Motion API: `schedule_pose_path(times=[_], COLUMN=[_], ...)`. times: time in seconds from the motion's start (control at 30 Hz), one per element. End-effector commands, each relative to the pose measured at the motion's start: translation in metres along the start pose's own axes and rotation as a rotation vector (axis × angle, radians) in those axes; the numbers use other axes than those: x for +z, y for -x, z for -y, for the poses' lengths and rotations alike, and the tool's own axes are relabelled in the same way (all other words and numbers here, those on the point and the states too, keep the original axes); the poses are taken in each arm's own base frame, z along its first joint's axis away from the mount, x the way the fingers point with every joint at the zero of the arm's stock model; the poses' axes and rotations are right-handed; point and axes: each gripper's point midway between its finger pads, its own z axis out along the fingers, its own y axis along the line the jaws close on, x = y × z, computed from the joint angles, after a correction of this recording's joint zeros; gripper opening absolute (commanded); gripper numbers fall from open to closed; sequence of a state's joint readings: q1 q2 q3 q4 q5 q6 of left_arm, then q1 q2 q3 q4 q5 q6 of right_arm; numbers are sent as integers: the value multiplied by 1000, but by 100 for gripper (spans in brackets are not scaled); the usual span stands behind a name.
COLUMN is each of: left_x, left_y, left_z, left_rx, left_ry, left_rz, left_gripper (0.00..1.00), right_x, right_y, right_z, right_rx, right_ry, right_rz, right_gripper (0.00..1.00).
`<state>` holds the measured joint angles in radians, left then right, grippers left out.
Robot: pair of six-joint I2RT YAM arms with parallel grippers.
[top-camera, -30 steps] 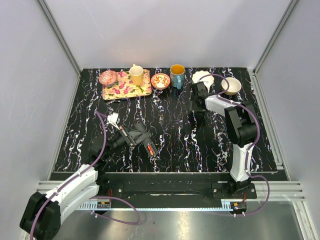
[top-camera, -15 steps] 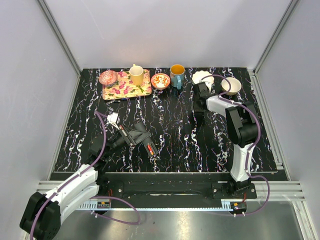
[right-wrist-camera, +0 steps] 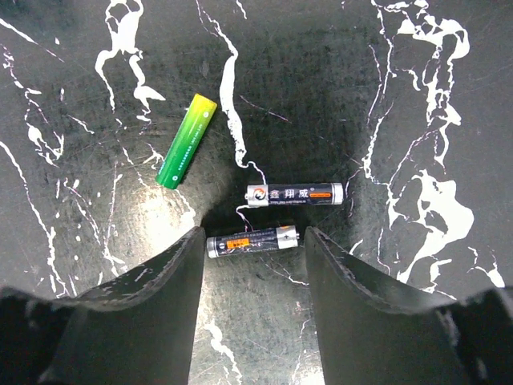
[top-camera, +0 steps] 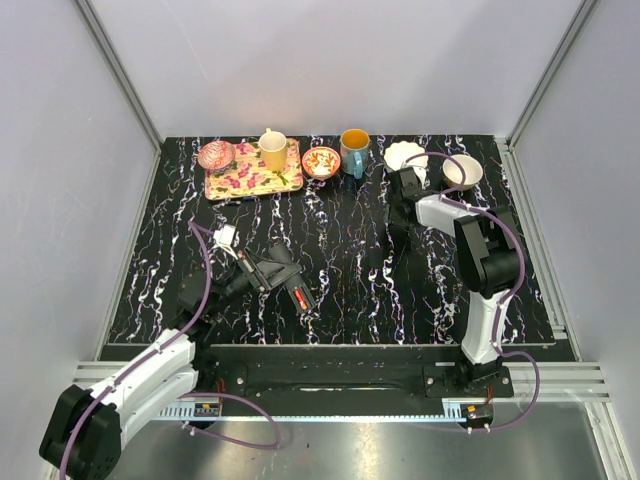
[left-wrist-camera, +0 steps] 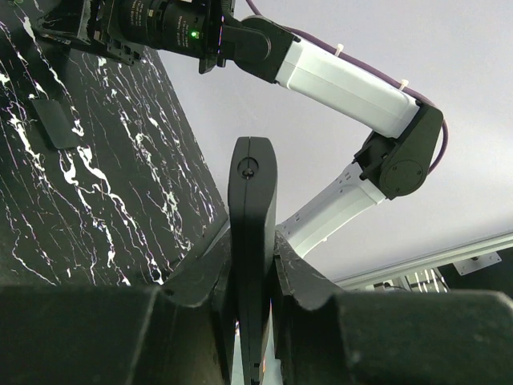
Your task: Load the batteries into the remote control
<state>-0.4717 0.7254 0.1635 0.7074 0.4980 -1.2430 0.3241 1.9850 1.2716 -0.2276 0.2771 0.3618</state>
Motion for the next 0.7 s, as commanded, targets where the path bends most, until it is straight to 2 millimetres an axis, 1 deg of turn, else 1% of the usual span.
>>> schedule_pose_path(times=[0.0, 0.2, 0.23, 0.3, 0.33, 0.37, 0.43, 0.47, 0.5, 0.53, 0.57, 0.63, 0.67], left_x=[-1, -2, -2, -2, -2, -2, -2, -2, -2, -2, -3, -4, -4], left_y=[4, 4, 4, 5, 5, 5, 5, 5, 5, 5, 5, 6, 5], left_z=[24, 24, 25, 25, 25, 25, 26, 26, 27, 27, 28, 30, 30], left_rx=[40, 40, 40, 40, 40, 40, 40, 39, 41, 40, 39, 42, 42], left_ry=[-95, -95, -97, -96, -98, -99, -100, -100, -105, -105, -106, -111, -112], left_rz=[14, 14, 16, 18, 18, 20, 19, 19, 19, 19, 19, 24, 23], left_gripper=[0, 0, 0, 0, 0, 0, 0, 0, 0, 0, 0, 0, 0], right_x=[-4, -7, -9, -13, -19, -22, -30, -34, -37, -43, -47, -57, -60], right_y=[-24, -24, -22, -21, -18, -17, -14, -12, -12, -9, -8, -8, -7], right_z=[11, 8, 9, 5, 1, -1, -6, -9, -11, -14, -16, -21, -23], right_rx=[-11, 7, 18, 51, 67, 104, 142, 185, 205, 229, 287, 350, 440], right_ry=[-15, -6, -4, 12, 32, 39, 71, 77, 86, 110, 112, 143, 141], right_rz=[-80, -81, -76, -74, -70, -68, -67, -67, -70, -66, -68, -67, -67], right_gripper=[55, 42, 38, 34, 32, 27, 20, 14, 11, 9, 1, 0, 0])
